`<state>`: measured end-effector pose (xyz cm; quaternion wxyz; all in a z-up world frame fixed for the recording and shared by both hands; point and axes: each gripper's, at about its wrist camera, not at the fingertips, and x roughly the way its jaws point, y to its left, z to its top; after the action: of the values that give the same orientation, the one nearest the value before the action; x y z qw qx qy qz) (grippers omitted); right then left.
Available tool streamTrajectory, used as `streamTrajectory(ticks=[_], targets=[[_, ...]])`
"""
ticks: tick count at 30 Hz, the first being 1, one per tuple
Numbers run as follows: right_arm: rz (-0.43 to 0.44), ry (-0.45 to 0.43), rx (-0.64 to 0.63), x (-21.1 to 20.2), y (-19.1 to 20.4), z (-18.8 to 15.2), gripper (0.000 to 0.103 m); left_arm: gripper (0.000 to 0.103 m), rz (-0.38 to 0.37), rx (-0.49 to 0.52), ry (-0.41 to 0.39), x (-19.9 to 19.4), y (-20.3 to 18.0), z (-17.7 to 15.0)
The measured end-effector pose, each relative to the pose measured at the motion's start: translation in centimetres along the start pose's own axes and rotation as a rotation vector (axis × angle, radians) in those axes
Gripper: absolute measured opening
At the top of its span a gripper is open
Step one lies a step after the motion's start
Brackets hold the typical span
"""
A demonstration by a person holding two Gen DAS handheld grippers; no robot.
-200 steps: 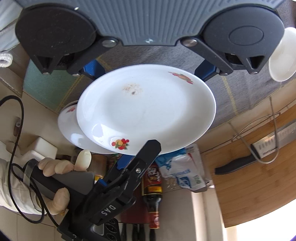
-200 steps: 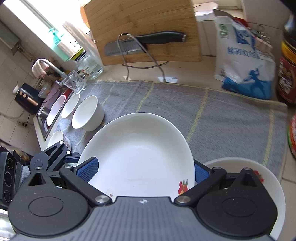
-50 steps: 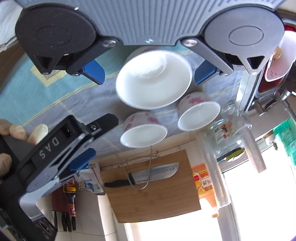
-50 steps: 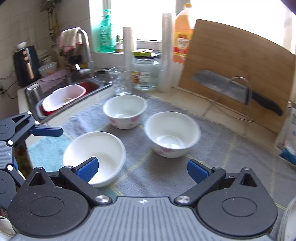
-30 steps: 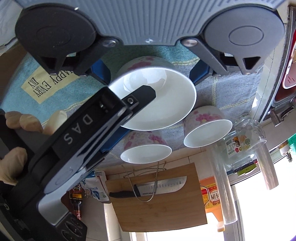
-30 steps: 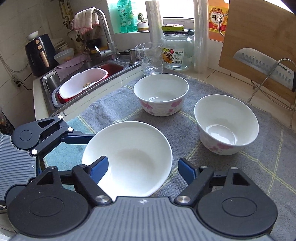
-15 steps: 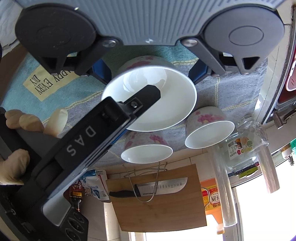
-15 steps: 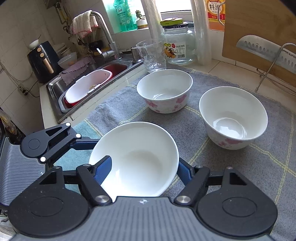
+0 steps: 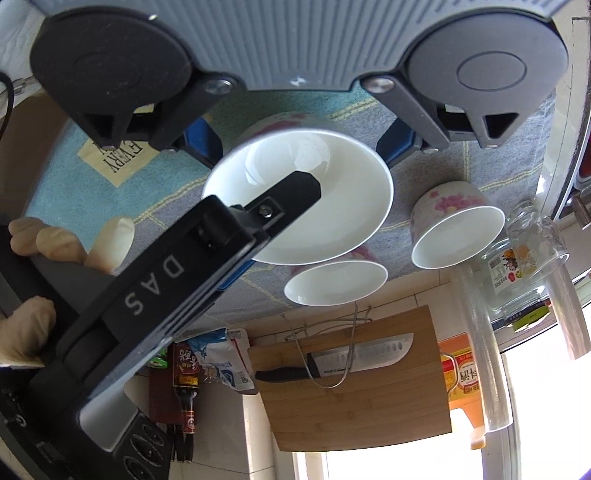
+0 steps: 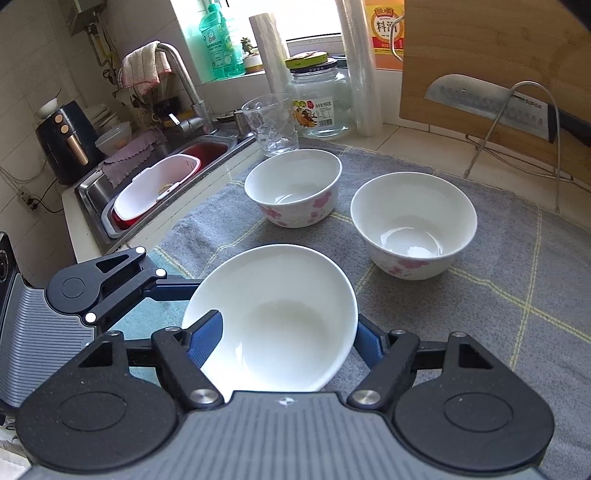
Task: Organize plates and bowls
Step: 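Lift the bowl with the right tool and carry it toward the plate stack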
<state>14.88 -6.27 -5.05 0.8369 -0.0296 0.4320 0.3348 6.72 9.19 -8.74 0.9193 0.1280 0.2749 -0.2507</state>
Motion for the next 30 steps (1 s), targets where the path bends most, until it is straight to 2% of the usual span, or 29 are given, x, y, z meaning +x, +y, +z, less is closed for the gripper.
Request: streamTrajectory(ticks=[19,30], targets=[[-0.181,-0.022,0.193,-5.1,-3.6,-5.1,0.081,0.089,-0.255,0.114,0.011,3.1,-4.3,2.1],[-0.217,-0.018,0.242,-6.1,-5.0,-6.3,0.081,0.089,-0.312,0.136,0.031,4.5,-5.5,2.9]])
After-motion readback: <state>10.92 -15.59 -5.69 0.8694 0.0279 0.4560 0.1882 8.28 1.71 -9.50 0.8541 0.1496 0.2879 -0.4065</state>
